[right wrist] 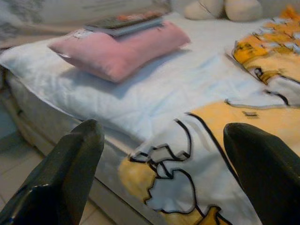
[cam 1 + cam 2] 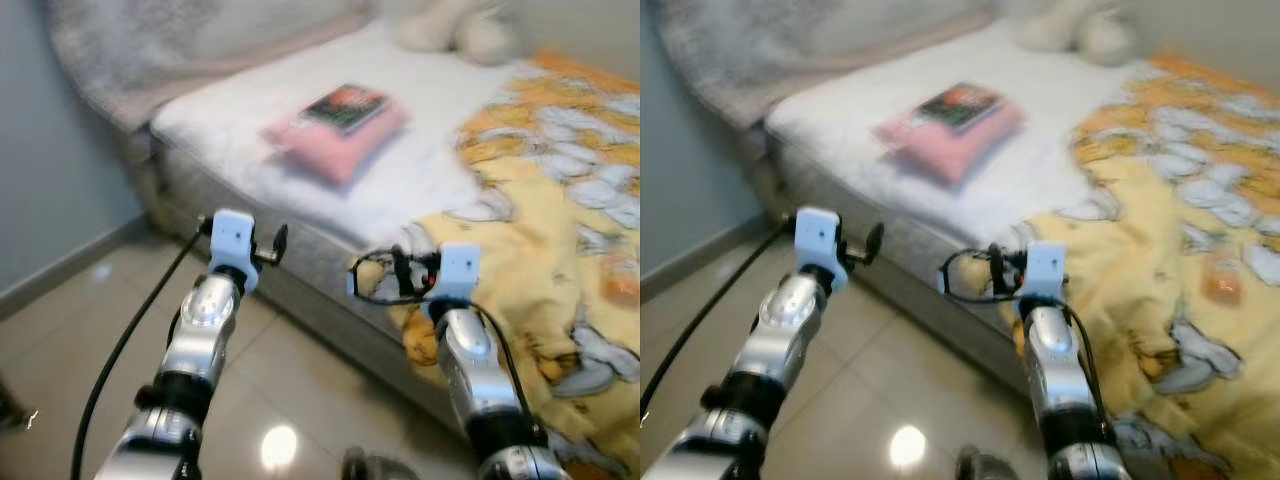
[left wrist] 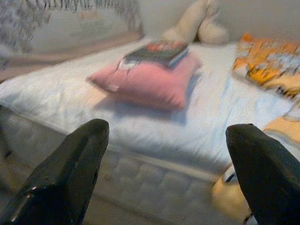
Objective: Clean up the room
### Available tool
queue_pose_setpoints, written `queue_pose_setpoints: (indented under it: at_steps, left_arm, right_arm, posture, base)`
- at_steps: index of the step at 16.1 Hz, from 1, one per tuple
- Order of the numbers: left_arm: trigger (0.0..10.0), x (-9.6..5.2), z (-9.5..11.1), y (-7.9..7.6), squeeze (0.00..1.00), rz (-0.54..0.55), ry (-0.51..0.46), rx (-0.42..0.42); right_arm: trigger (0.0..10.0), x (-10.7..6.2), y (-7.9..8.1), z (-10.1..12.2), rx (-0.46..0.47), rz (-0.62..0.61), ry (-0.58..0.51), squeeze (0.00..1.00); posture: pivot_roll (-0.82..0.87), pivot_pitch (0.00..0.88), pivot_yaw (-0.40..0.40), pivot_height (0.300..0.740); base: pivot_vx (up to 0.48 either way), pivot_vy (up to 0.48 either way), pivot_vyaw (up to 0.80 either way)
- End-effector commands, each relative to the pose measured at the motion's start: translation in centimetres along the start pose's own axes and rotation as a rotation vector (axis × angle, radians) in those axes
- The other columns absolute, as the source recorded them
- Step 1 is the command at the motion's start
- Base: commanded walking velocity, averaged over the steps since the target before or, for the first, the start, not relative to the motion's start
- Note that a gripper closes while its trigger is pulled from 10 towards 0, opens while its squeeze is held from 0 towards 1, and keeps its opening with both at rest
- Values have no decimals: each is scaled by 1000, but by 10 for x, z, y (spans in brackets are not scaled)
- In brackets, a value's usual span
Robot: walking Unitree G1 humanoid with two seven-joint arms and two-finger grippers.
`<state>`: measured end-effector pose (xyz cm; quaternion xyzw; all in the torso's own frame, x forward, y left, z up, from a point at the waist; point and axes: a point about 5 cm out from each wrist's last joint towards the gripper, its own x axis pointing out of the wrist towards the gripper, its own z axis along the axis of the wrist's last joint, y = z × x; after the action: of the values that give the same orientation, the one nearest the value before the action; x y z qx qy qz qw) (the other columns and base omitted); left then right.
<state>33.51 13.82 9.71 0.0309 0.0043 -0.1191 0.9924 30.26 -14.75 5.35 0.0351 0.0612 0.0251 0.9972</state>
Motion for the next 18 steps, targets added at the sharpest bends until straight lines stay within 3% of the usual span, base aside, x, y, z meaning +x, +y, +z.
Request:
queue_pose_setpoints:
  at_steps: [1, 10, 15, 18]
  left_arm:
    - [10000, 0, 0, 2, 0, -4, 0, 1]
    - [10000, 1, 0, 4, 0, -32, 3, 38]
    - [10000, 0, 1, 0, 0, -46, -22, 27]
    - [10000, -4, -2, 6, 0, 30, -47, -46]
  right_arm:
    - [10000, 5, 5, 9, 0, 23, -25, 0]
    - [10000, 4, 1, 11, -3, 0, -44, 0]
    - [10000, 6, -1, 17, -16, 1, -72, 0]
    - [10000, 4, -9, 22, -30, -64, -116, 0]
  posture:
    - [5, 0, -7, 740]
    - [-4, 0, 4, 740]
    - [-3, 0, 2, 740]
    - [-9, 0, 2, 740]
  base:
    - [0, 480, -594]
    - [0, 480, -643]
    - [184, -212, 0]
    - [340, -333, -229]
